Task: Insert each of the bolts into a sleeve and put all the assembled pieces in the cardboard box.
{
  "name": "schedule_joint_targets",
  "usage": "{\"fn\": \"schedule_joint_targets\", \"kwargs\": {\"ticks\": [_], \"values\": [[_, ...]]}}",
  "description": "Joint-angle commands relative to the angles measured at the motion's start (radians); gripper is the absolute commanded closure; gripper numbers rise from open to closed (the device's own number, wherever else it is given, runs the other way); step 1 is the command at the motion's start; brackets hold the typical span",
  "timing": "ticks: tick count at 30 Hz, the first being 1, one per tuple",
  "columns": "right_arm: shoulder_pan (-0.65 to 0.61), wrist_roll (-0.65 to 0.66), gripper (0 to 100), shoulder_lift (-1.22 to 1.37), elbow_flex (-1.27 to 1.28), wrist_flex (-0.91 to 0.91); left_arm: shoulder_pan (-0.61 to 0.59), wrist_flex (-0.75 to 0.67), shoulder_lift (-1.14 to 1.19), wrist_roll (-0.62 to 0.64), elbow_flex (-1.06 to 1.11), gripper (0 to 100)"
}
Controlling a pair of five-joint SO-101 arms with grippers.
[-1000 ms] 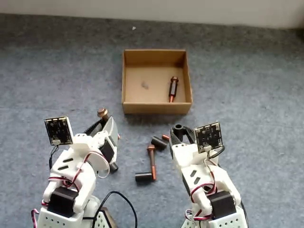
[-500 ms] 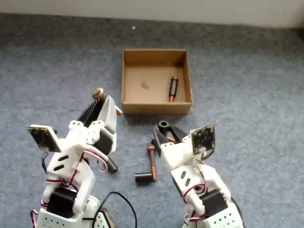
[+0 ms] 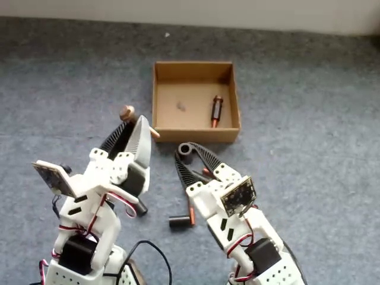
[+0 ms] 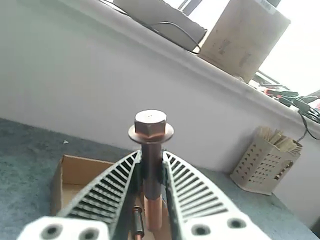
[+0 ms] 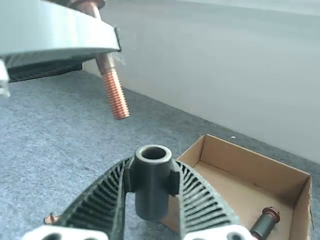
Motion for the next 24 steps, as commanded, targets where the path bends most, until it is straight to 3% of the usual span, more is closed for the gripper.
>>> {"fn": "schedule_joint_targets", "kwargs": {"ticks": [1,13,24], "values": [[-0.013,0.015,99.3,-0.012,0.120,-0.002,0.091,-0.003,-0.010,-0.066,-0.081,99],[-0.013,0.017,99.3,-0.012,0.120,0.012,0.216,0.003,-0.008,-0.069,-0.079,99],[-0.016,0.018,99.3,-0.012,0.120,0.012,0.222,0.020,-0.004,-0.091,-0.025,99]]}}
